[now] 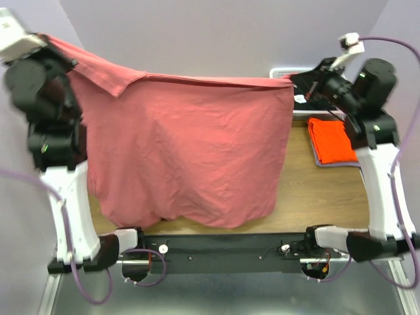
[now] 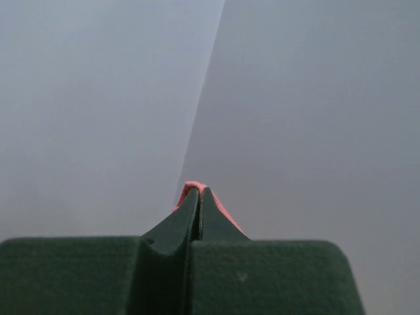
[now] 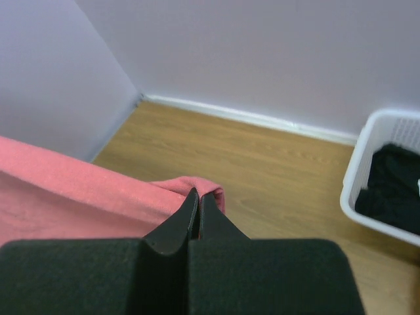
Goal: Fold and stack the t-shirts
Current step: Flatten the tshirt out, then fold the tshirt
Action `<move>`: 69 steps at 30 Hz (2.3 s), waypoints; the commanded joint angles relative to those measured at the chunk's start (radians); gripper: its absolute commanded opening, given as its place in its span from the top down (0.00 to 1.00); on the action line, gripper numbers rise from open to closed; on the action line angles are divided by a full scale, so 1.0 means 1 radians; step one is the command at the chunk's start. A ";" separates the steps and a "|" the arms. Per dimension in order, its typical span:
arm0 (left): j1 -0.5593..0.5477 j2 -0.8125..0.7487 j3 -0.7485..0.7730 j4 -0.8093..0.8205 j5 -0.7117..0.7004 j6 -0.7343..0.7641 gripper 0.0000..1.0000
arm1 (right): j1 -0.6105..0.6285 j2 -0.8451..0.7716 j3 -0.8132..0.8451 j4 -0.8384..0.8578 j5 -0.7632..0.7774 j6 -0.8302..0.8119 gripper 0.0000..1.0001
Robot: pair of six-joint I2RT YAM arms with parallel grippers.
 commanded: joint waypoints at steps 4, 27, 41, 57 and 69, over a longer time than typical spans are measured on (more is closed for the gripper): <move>0.000 0.238 -0.240 0.127 0.180 -0.033 1.00 | -0.007 0.303 -0.082 -0.040 0.171 -0.032 1.00; -0.042 0.763 -0.384 0.213 0.381 -0.176 1.00 | -0.011 0.897 -0.004 0.211 0.287 -0.090 1.00; -0.006 0.605 -0.387 0.077 0.352 -0.245 1.00 | -0.030 0.788 -0.050 0.208 0.313 -0.107 0.99; -0.002 0.484 -0.836 0.167 0.402 -0.351 1.00 | -0.034 0.810 -0.165 0.210 0.323 -0.086 0.97; 0.004 0.476 -0.863 0.169 0.384 -0.360 1.00 | -0.033 0.853 -0.178 0.208 0.330 -0.092 0.92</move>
